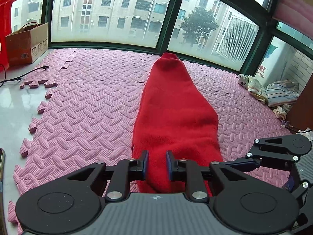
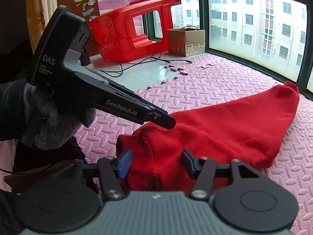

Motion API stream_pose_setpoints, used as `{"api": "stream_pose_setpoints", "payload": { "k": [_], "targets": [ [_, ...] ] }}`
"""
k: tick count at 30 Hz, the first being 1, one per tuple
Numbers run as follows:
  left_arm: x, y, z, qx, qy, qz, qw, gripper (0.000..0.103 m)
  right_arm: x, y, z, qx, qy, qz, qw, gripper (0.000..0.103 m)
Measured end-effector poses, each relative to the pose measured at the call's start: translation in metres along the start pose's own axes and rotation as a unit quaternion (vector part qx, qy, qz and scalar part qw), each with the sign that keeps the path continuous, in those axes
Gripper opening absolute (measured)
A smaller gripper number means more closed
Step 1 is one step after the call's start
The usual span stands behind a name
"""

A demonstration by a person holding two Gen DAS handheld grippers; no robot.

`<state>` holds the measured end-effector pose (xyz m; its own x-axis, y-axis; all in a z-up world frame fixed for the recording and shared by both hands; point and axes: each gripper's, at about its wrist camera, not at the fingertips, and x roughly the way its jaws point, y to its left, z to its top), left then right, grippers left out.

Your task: Fold clothes

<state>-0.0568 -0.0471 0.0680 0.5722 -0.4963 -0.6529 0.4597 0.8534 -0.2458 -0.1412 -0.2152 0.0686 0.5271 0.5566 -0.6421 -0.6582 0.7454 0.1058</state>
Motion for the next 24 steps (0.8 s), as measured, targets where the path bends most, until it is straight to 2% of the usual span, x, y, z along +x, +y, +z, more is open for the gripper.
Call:
{"api": "stream_pose_setpoints", "payload": {
  "k": [2,8,12,17,24],
  "targets": [
    [-0.004,-0.005,0.005,0.003,-0.009,-0.007,0.9999,0.021,-0.008,-0.005,0.000,0.005,-0.009,0.003,1.000,0.073],
    [0.001,-0.020,0.014,-0.001,-0.013,-0.029,0.9995,0.021,-0.027,-0.038,0.004,0.045,-0.019,-0.016,0.999,0.073],
    [0.008,-0.029,0.015,-0.002,-0.006,-0.040,0.9992,0.021,-0.036,-0.083,0.012,0.096,-0.027,-0.048,0.994,0.073],
    [0.017,-0.032,0.015,-0.010,0.006,-0.044,0.9989,0.021,-0.031,-0.151,0.027,0.180,-0.044,-0.075,0.980,0.071],
    [0.025,-0.031,0.017,-0.016,0.022,-0.042,0.9988,0.023,0.000,-0.246,0.038,0.280,-0.057,-0.104,0.953,0.069]
  ]
}}
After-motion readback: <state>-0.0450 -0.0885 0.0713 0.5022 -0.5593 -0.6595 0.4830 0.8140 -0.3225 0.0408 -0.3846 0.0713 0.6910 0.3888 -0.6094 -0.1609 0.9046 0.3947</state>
